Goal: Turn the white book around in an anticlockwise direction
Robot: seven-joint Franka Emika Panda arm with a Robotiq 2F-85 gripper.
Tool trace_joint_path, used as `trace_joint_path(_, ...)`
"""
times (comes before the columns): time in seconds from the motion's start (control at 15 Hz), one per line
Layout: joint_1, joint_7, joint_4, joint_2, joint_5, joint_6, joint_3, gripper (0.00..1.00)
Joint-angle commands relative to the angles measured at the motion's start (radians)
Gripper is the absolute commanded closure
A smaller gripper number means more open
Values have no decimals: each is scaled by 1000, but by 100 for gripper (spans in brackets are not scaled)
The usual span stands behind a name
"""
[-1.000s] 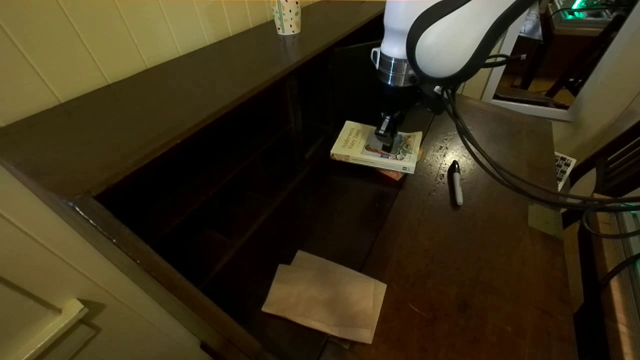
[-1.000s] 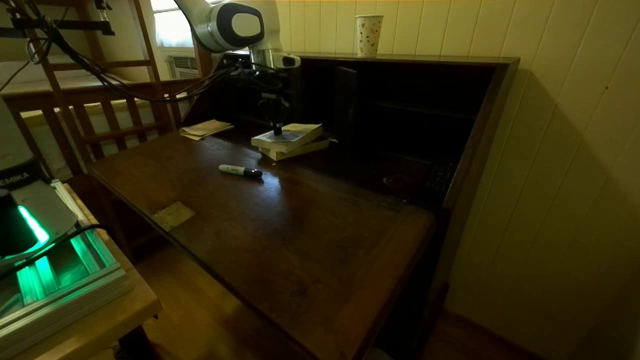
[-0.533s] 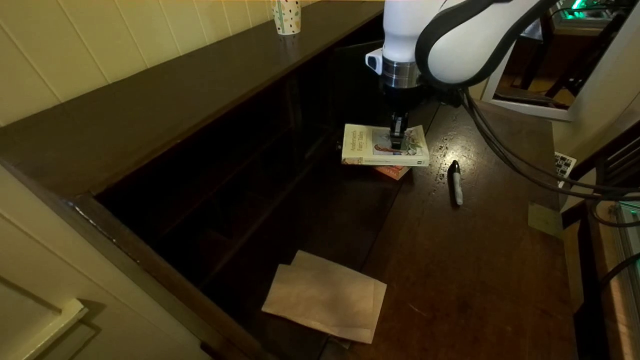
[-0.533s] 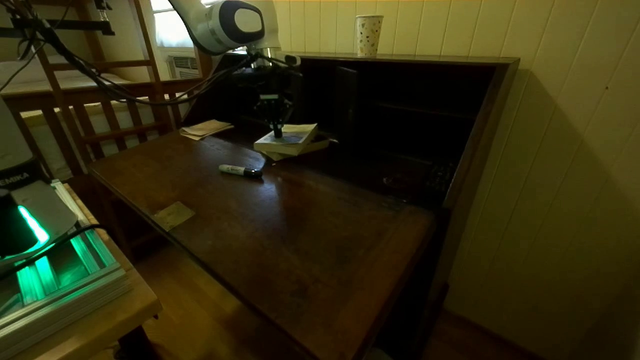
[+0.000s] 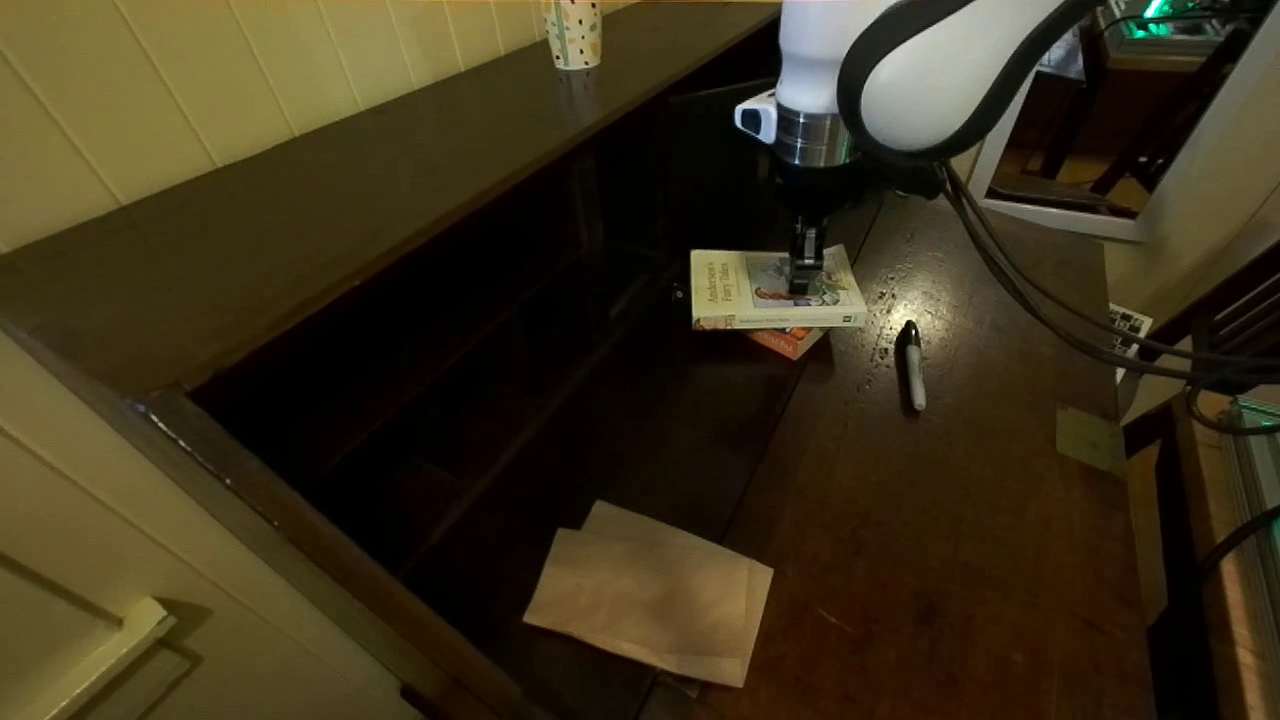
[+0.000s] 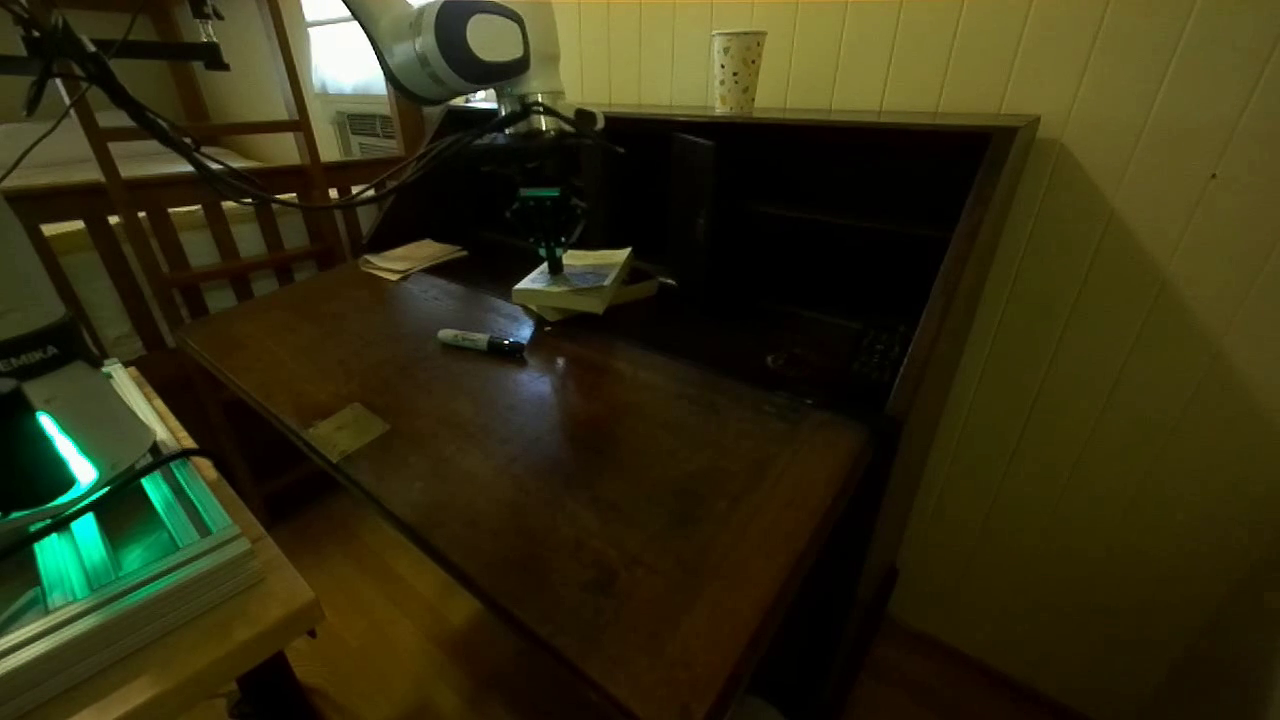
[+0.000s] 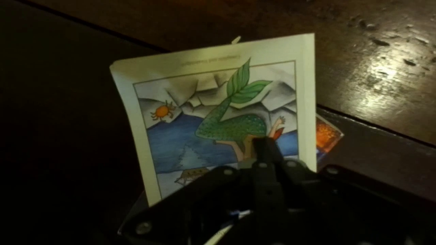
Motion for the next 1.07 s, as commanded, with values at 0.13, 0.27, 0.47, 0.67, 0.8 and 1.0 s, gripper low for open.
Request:
trace_joint_path(0.13, -38, 34, -23, -84, 202, -38, 27, 100)
trace_joint_path(0.27, -20, 153, -14, -99, 164, -60, 0, 100)
trace_joint_path(0.47, -3, 358, 19, -71, 115, -67, -28, 100)
trace_joint_path(0.67, 11, 538, 33, -41, 107, -63, -43, 100)
trace_joint_path(0.8, 20, 645, 43, -20, 120, -59, -51, 100)
trace_joint_path(1.0, 34, 802, 61, 20, 146, -46, -61, 100)
